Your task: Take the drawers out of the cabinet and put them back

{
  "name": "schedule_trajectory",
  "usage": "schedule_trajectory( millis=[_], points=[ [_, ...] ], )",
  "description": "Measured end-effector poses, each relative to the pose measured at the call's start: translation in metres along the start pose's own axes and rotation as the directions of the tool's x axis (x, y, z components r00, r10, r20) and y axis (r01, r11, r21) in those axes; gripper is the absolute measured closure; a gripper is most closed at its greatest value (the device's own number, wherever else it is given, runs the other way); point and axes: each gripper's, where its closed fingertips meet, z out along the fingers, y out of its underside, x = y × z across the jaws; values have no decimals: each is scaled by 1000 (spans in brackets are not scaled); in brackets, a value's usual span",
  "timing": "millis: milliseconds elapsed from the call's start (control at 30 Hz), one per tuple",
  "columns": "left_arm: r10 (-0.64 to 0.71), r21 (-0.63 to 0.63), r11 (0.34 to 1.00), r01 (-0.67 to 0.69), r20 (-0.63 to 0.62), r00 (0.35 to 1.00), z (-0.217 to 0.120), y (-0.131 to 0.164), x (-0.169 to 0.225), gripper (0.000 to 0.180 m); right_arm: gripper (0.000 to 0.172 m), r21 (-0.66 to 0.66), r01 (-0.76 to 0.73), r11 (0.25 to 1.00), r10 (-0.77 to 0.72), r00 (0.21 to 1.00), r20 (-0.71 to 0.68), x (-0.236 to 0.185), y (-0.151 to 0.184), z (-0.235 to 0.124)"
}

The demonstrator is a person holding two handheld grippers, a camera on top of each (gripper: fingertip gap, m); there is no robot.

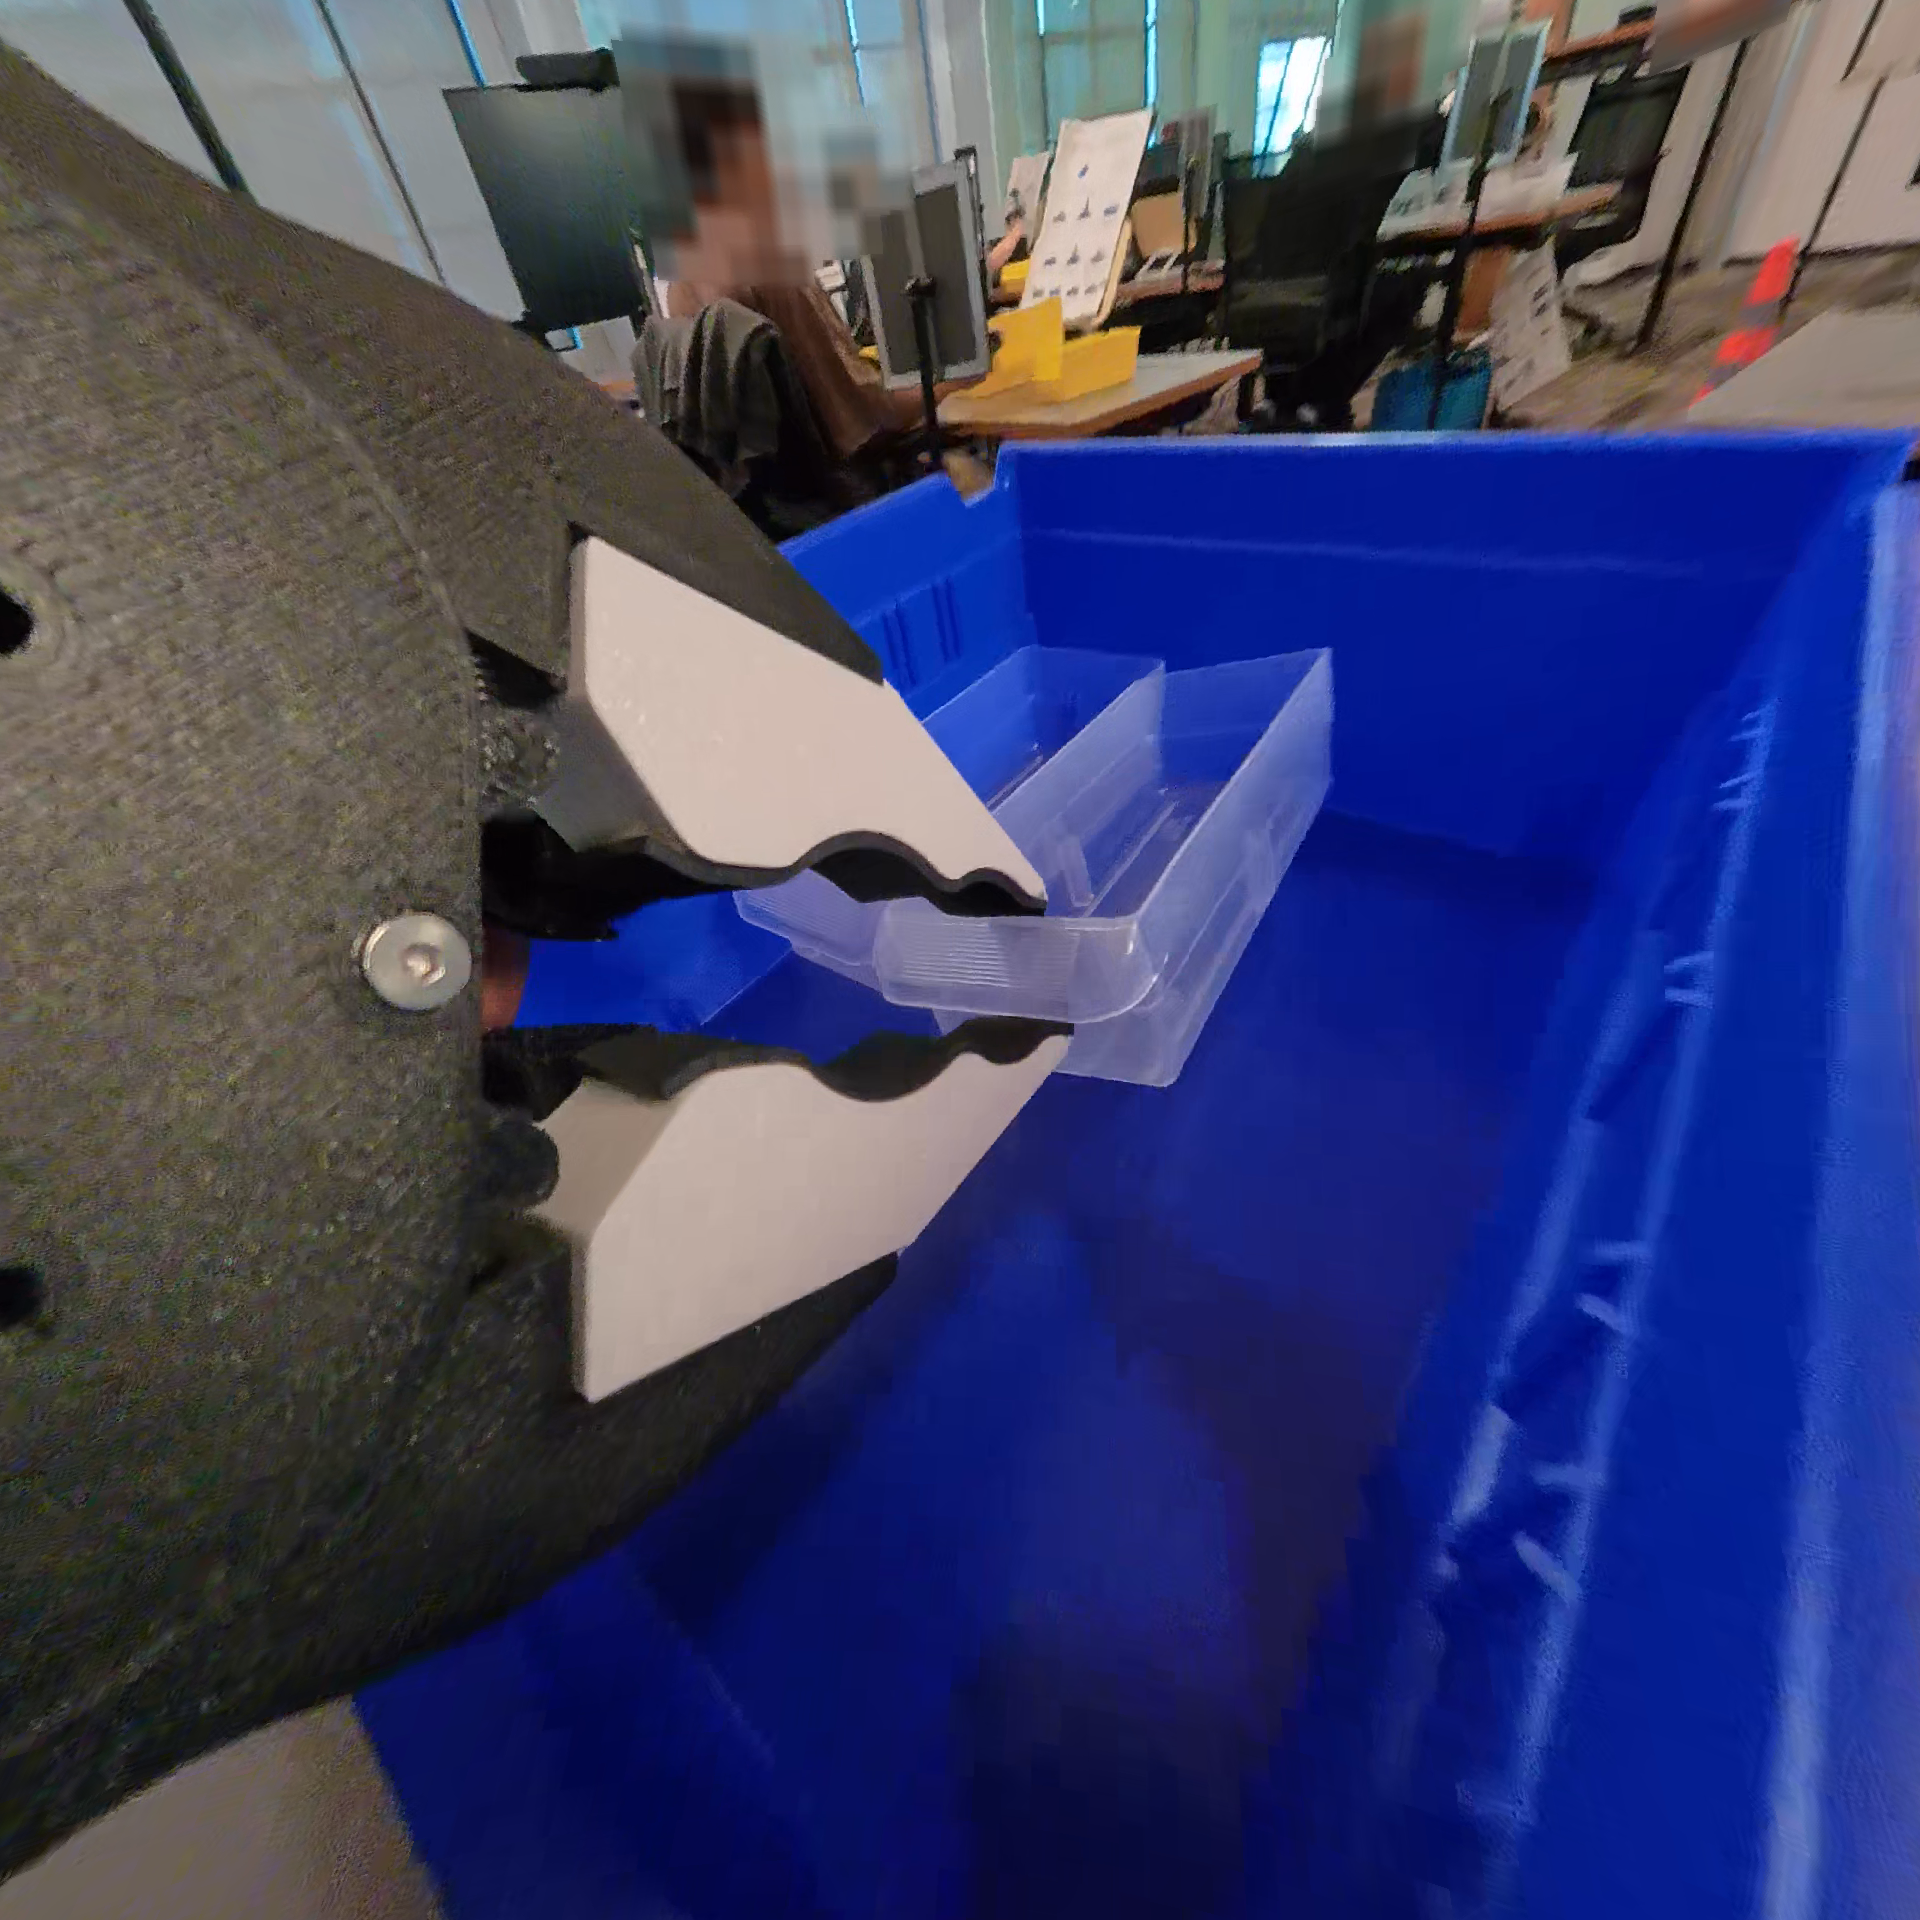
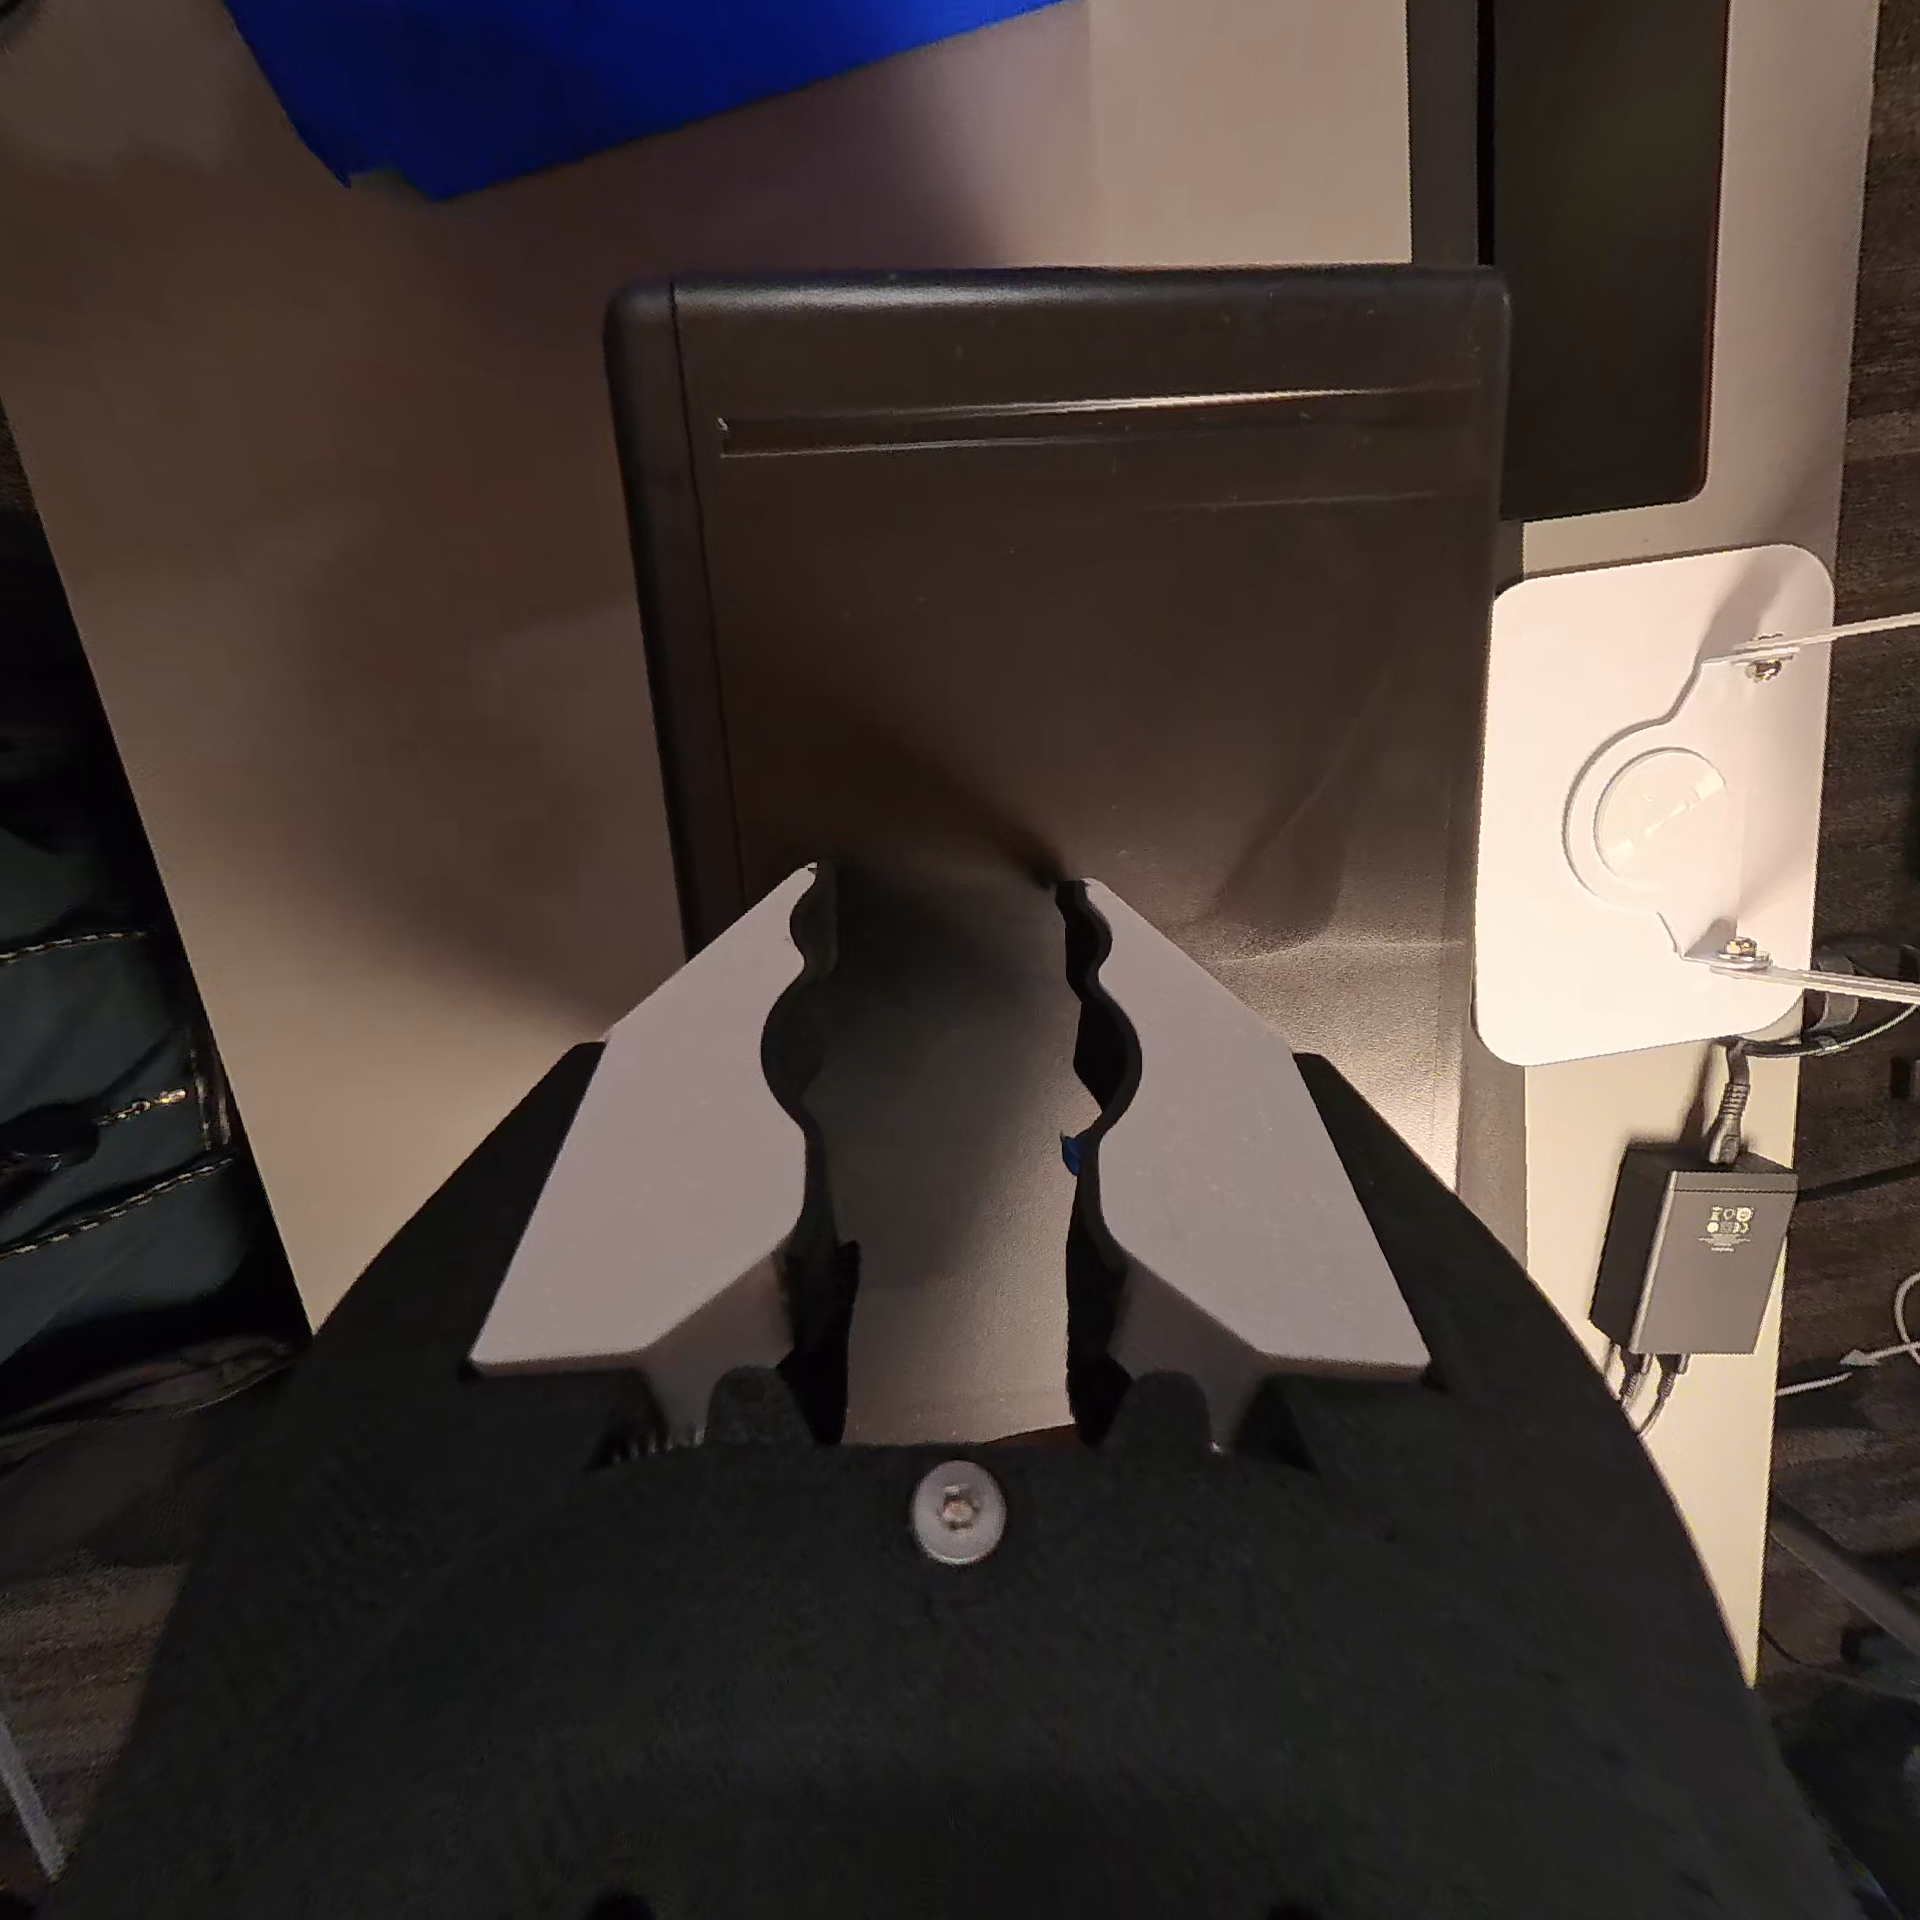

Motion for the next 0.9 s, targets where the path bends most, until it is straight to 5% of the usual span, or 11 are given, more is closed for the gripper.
schedule_trajectory(
  millis=[300, 467, 700, 900],
  points=[
    [-33, 201, 980, -9, 202, 979, -87, -43, -31, 162, 125, 16, 4, 1000, -4, 1000, -2, 0, 0, 0],
    [-12, 347, 934, -79, 252, 968, -158, -94, -26, 162, 125, 24, -3, 1000, 3, 1000, 6, 0, 0, 0],
    [241, 593, 754, -283, 152, 959, -235, -217, 75, 162, 124, 15, -7, 1000, 7, 1000, -3, 0, 0, -1],
    [376, 674, 670, -311, 53, 925, -246, -279, 146, 162, 125, 6, -13, 1000, 13, 1000, -21, -1, 1, -1]
  ],
)
